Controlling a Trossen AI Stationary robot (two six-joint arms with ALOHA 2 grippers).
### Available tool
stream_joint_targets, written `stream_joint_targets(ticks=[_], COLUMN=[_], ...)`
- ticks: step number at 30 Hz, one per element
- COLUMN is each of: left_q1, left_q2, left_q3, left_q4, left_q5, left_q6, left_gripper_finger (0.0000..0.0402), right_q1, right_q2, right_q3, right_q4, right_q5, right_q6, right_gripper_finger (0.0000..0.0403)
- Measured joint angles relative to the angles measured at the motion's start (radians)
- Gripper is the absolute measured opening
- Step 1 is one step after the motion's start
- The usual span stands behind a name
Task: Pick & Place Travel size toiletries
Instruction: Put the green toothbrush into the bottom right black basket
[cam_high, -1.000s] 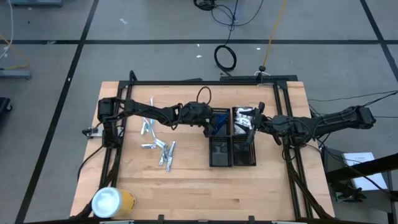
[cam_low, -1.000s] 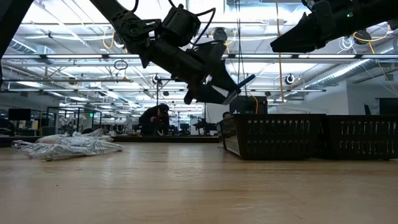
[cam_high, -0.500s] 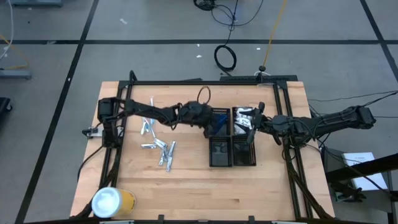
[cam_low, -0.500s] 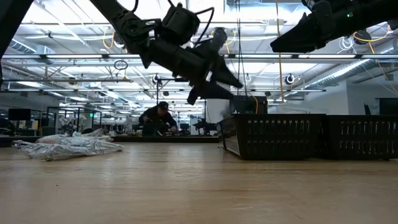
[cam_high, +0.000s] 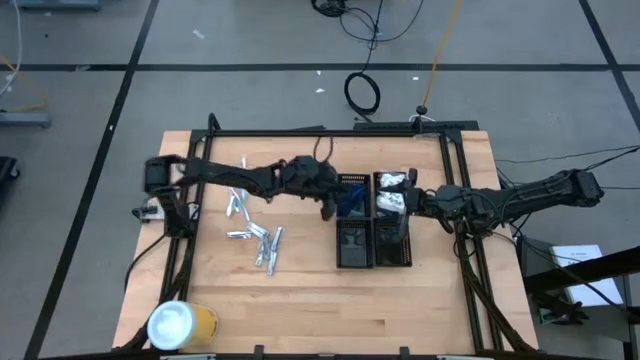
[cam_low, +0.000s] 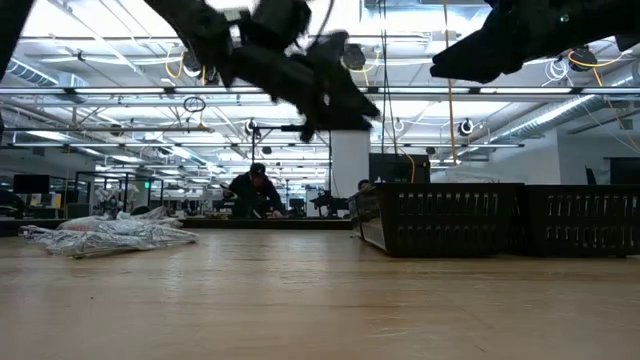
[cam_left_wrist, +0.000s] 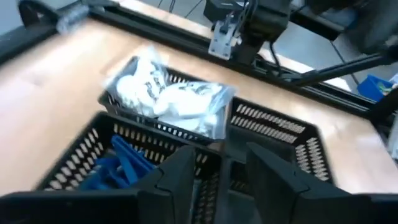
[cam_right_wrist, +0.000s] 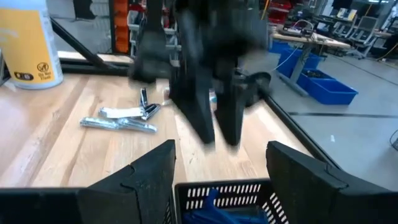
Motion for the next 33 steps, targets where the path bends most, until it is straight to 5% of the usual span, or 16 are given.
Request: stream_joint_targets(ticks=[9,14,17,22,33], left_q1=[0.013,0.007,0.017,0.027,0.03], left_q2=[-0.341,-0.447,-0.457,-0.457,-0.456], left_q3=[0.002,-0.028,-0.061,-0.165,-0.357], left_q4=[-0.61,-0.979,-1.142,-1.259,-1.193], left_q5=[-0.199,-0.474,-0.55,-0.54,-0.407], left_q6=[0.071,-0.254,-0.518,-0.797,-1.035], left_gripper_finger=[0.014,0.014,0.014,0.014,0.014], right_q1=[-0.001,-0.001,-0.001,-0.001,-0.001], right_q2=[0.0,0.0,0.0,0.0,0.0], right_q3=[0.0,0.0,0.0,0.0,0.0], right_q4=[-0.006,-0.008,-0.005,-0.003,-0.003], right_q5=[0.001,0.001,0.001,0.002,0.002], right_q6=[0.0,0.0,0.0,0.0,0.008], right_gripper_finger=[0.0238,0.0238,0.0238,0.0238,0.0238])
